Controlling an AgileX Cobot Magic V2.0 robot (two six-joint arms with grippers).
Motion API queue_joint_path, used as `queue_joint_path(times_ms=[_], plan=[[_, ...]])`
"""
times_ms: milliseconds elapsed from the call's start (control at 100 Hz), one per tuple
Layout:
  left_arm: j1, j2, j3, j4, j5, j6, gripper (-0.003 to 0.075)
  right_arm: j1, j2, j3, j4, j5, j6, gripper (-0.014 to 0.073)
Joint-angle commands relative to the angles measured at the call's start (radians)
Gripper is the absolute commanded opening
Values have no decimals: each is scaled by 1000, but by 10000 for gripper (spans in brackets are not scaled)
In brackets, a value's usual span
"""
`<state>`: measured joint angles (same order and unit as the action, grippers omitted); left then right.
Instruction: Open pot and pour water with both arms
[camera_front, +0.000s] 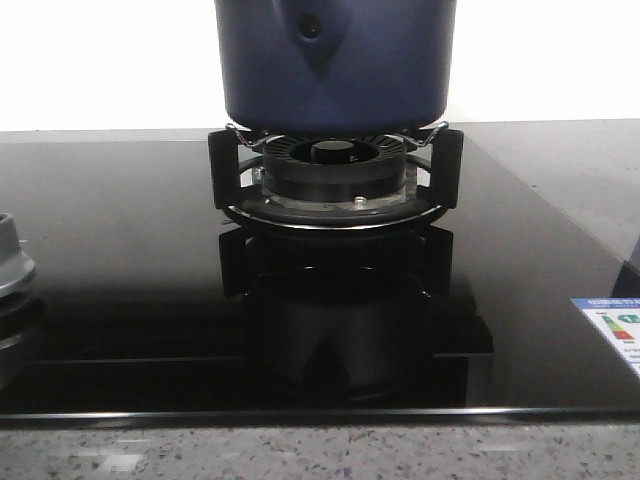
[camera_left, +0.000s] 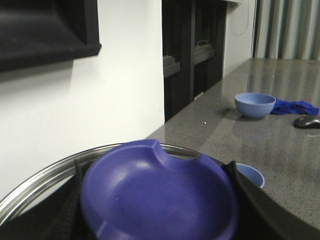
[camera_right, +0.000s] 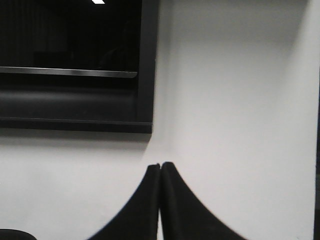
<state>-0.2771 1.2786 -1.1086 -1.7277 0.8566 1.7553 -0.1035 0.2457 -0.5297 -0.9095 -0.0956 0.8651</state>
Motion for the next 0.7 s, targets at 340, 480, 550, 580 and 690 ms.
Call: queue_joint_path(times_ms=[340, 480, 550, 580, 690], plan=[[-113, 177, -179, -122, 18, 7, 252, 37, 1, -3, 10, 80, 28, -69], [-125, 230, -201, -122, 18, 11, 252, 37, 1, 6, 10, 80, 28, -69], [-125, 255, -203, -122, 16, 11, 252, 37, 1, 7, 10, 80, 28, -69], [-125, 261, -203, -122, 16, 11, 252, 37, 1, 7, 10, 80, 28, -69], [-125, 297, -203, -119, 17, 11, 252, 37, 1, 7, 10, 80, 28, -69]])
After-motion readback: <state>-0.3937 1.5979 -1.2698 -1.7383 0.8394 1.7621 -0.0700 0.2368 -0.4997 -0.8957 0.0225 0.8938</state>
